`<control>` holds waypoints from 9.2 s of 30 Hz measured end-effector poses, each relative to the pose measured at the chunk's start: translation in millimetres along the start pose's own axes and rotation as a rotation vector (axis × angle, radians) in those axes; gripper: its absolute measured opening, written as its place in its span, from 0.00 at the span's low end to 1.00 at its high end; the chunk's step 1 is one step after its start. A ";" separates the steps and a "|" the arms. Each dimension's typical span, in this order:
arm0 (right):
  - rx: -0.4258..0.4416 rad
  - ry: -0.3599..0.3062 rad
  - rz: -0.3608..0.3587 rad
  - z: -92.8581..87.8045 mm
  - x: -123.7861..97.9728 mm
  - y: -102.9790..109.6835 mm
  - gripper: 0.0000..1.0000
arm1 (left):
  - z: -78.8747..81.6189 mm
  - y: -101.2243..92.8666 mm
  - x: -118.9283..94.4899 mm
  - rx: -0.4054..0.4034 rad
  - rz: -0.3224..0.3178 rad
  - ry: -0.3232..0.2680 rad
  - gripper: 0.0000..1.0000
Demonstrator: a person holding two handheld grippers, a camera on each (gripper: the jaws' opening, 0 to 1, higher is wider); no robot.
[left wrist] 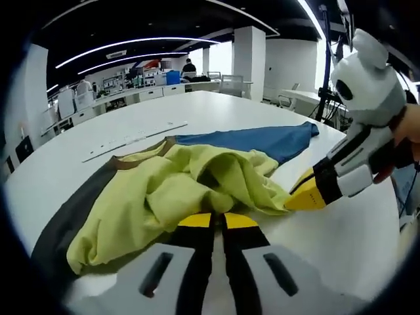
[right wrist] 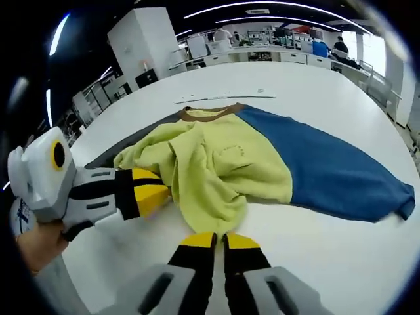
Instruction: Fold the garment on the visible template until the final outline fits inside the template.
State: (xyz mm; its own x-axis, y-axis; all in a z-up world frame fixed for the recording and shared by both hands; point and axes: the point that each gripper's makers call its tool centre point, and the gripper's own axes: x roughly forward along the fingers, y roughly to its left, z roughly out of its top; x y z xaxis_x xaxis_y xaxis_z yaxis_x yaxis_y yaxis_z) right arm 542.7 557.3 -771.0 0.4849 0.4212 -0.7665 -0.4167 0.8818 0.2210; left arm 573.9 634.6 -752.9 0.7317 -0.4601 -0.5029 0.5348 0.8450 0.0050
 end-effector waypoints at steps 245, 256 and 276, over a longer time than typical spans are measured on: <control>0.043 0.145 -0.066 -155.1 -133.2 -43.1 0.00 | -155.9 15.4 -240.7 -0.391 0.288 0.384 0.06; 0.044 0.151 -0.070 -156.1 -132.2 -43.7 0.00 | -161.3 1.0 -234.8 -0.394 0.269 0.413 0.04; 0.031 0.165 -0.050 -162.3 -134.9 -35.0 0.00 | -144.8 -8.0 -265.2 -0.466 0.329 0.353 0.00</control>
State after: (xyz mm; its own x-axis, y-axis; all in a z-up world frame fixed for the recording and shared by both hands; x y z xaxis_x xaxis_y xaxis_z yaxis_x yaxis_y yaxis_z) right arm 367.1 435.2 -773.1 0.3702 0.3380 -0.8653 -0.3697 0.9081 0.1966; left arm 314.3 789.3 -744.7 0.6006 -0.1080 -0.7922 0.0108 0.9918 -0.1271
